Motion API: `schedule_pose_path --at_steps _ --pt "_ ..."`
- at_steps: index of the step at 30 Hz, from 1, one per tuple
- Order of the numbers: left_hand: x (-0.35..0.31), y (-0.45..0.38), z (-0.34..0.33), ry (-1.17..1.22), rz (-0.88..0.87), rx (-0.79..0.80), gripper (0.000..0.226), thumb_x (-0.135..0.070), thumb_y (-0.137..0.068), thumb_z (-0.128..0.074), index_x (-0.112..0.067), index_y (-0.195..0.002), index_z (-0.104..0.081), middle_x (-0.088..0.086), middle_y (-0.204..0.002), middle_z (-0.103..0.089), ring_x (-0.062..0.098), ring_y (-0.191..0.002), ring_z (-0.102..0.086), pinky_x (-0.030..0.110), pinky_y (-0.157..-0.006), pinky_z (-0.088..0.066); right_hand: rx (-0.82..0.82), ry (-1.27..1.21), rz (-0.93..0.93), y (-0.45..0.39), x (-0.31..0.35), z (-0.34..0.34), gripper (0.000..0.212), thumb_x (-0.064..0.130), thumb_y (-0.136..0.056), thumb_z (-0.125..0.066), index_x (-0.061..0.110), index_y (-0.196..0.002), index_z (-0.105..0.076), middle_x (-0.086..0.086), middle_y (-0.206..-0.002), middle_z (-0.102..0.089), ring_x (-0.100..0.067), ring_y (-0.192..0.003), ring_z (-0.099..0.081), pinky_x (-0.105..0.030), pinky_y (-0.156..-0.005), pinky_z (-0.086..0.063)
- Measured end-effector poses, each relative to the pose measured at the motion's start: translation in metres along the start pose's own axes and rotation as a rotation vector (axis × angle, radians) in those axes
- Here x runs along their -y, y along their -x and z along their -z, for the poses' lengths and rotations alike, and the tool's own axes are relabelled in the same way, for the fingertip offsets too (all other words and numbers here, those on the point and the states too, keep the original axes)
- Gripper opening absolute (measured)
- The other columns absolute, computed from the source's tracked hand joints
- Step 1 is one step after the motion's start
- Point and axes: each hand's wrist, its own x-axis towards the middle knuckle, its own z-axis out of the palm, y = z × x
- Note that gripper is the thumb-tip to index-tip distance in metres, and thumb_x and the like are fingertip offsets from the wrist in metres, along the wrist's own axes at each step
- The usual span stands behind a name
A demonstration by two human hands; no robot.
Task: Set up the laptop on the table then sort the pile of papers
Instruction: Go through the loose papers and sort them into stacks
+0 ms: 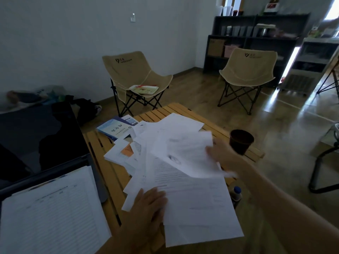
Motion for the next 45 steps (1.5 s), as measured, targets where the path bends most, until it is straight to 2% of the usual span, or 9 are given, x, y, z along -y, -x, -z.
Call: schedule_pose_path --at_steps 5,10,15,19,24,31,33,38,45 --pt "-0.009 -0.012 0.016 0.271 0.228 -0.248 0.027 -0.009 -0.09 -0.061 -0.034 -0.101 -0.062 -0.029 -0.106 -0.058 -0.017 -0.107 -0.049 0.003 -0.09 -0.039 0.014 -0.06 -0.091 0.004 -0.04 -0.041 0.028 0.016 -0.097 -0.059 0.01 -0.124 -0.054 -0.005 -0.107 -0.064 -0.021 -0.091 -0.062 -0.038 -0.079 -0.056" --pt "-0.006 -0.036 0.036 0.42 0.704 -0.363 0.02 -0.01 -0.097 -0.052 -0.021 -0.114 -0.055 -0.009 -0.11 -0.057 0.001 -0.096 -0.053 0.018 -0.081 -0.043 -0.145 -0.005 -0.1 0.009 -0.05 -0.035 0.031 0.02 -0.097 -0.058 0.014 -0.127 -0.053 -0.005 -0.113 -0.064 -0.018 -0.089 -0.062 -0.021 -0.063 -0.045" --pt "-0.005 -0.065 0.021 0.289 0.675 0.036 0.06 -0.061 -0.078 -0.056 -0.016 -0.116 -0.049 -0.003 -0.11 -0.056 0.018 -0.109 -0.053 0.036 -0.091 -0.049 -0.097 0.238 -0.285 0.038 -0.088 -0.021 0.025 0.031 -0.094 -0.058 0.014 -0.077 -0.052 0.0 -0.067 -0.051 -0.01 -0.054 -0.045 -0.025 -0.052 -0.036" --pt "-0.023 -0.068 0.01 0.202 0.687 0.024 0.083 -0.047 -0.083 -0.067 -0.01 -0.147 -0.03 0.007 -0.145 -0.039 0.024 -0.136 -0.033 0.039 -0.116 -0.025 0.075 0.24 -0.31 0.057 -0.093 -0.025 0.044 0.043 -0.094 -0.059 0.006 -0.114 -0.048 0.001 -0.094 -0.064 -0.012 -0.076 -0.067 -0.025 -0.055 -0.052" --pt "-0.048 -0.06 0.002 0.179 0.595 0.09 0.074 -0.044 -0.092 -0.055 -0.014 -0.15 -0.02 0.002 -0.149 -0.032 0.02 -0.14 -0.025 0.037 -0.12 -0.017 0.035 0.031 -0.269 0.06 -0.076 -0.026 0.039 0.034 -0.093 -0.062 0.004 -0.116 -0.054 -0.004 -0.09 -0.072 -0.016 -0.066 -0.073 -0.021 -0.046 -0.053" --pt "-0.064 -0.069 0.017 0.638 0.979 -0.073 0.043 -0.029 -0.088 -0.063 -0.009 -0.121 -0.045 0.003 -0.117 -0.058 0.018 -0.103 -0.058 0.03 -0.087 -0.049 0.064 0.115 -0.24 0.079 -0.069 -0.023 0.015 0.028 -0.094 -0.058 0.014 -0.098 -0.052 -0.006 -0.094 -0.064 -0.03 -0.091 -0.07 -0.045 -0.077 -0.062" --pt "-0.07 -0.068 0.017 0.73 1.03 -0.047 0.038 -0.028 -0.088 -0.064 -0.009 -0.115 -0.047 0.005 -0.108 -0.061 0.019 -0.096 -0.061 0.036 -0.086 -0.054 0.057 0.102 -0.236 0.08 -0.069 -0.019 0.027 0.024 -0.097 -0.058 0.009 -0.116 -0.048 -0.004 -0.092 -0.062 -0.024 -0.083 -0.07 -0.037 -0.062 -0.061" --pt "-0.085 -0.064 0.016 0.809 1.012 0.001 0.047 -0.043 -0.082 -0.062 -0.012 -0.116 -0.053 0.003 -0.103 -0.064 0.016 -0.09 -0.064 0.03 -0.074 -0.057 0.076 -0.028 -0.191 0.081 -0.069 -0.01 0.021 0.02 -0.097 -0.058 0.007 -0.114 -0.056 -0.006 -0.095 -0.071 -0.017 -0.075 -0.072 -0.033 -0.063 -0.063" --pt "-0.09 -0.088 0.064 0.592 0.739 -0.18 0.016 -0.009 -0.092 -0.053 -0.016 -0.105 -0.045 -0.001 -0.098 -0.061 0.005 -0.081 -0.057 0.016 -0.058 -0.043 -0.061 -0.297 0.258 0.099 -0.027 0.003 0.023 0.005 -0.098 -0.053 0.027 -0.102 -0.057 0.003 -0.105 -0.067 -0.016 -0.091 -0.069 -0.04 -0.076 -0.062"
